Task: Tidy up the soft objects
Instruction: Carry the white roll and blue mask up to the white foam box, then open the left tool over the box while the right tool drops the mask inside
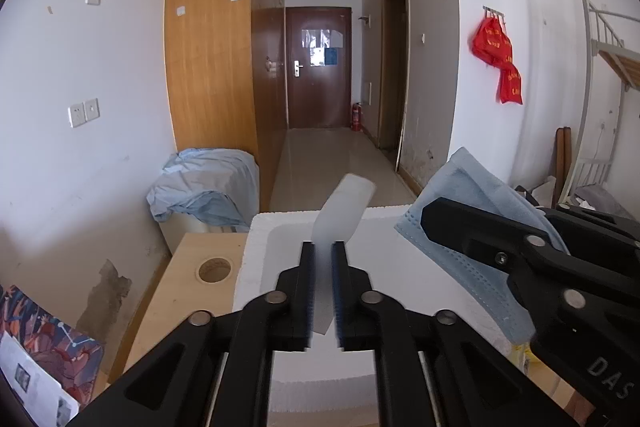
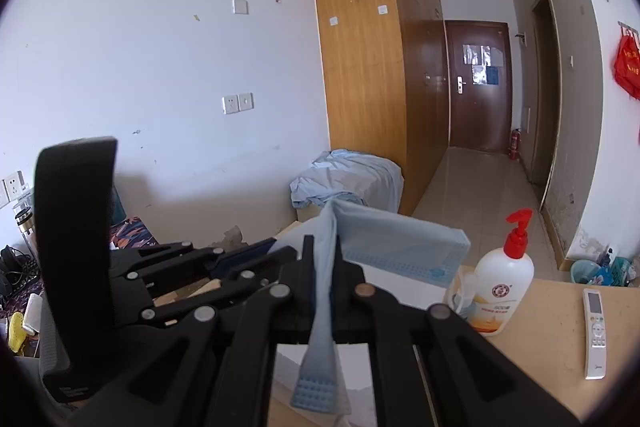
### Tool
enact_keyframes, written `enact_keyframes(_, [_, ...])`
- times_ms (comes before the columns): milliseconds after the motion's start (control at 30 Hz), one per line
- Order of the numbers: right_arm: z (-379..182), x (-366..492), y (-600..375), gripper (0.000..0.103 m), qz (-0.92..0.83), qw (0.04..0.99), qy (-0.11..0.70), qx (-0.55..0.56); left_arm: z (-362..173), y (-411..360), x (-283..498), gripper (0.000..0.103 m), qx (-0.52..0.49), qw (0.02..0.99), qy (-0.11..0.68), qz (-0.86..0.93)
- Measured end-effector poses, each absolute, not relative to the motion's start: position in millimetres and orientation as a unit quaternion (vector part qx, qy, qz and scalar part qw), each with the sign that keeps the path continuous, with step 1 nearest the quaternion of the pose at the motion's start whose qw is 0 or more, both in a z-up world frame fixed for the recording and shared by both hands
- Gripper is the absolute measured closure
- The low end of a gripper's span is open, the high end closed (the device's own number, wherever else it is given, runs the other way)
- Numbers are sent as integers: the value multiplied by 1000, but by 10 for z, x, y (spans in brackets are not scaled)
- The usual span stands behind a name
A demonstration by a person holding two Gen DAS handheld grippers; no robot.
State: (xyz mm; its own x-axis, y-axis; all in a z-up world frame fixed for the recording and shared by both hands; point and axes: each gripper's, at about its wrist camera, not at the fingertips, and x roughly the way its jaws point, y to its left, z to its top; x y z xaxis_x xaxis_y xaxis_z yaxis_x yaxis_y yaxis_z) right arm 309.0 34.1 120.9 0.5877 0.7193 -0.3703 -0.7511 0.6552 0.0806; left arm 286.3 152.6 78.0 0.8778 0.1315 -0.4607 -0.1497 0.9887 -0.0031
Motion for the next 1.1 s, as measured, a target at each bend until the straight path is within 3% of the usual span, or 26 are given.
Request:
enact_keyframes(133, [1213, 3093, 346, 96, 412, 891, 188, -42, 776, 1529, 2858, 79, -18, 970, 227, 83])
enact_keyframes(367, [1212, 3082, 336, 96, 409, 893, 185, -42, 787, 1518, 2832, 79, -14, 969, 226, 95])
enact_keyframes(800, [1204, 3109, 400, 96, 415, 890, 184, -52, 818, 1653, 2657, 36, -14, 969, 204, 136])
enact_keyframes(1100, [1193, 3213, 525, 96, 409, 892, 181, -68, 828, 1842, 2580, 35, -31, 967, 200, 155])
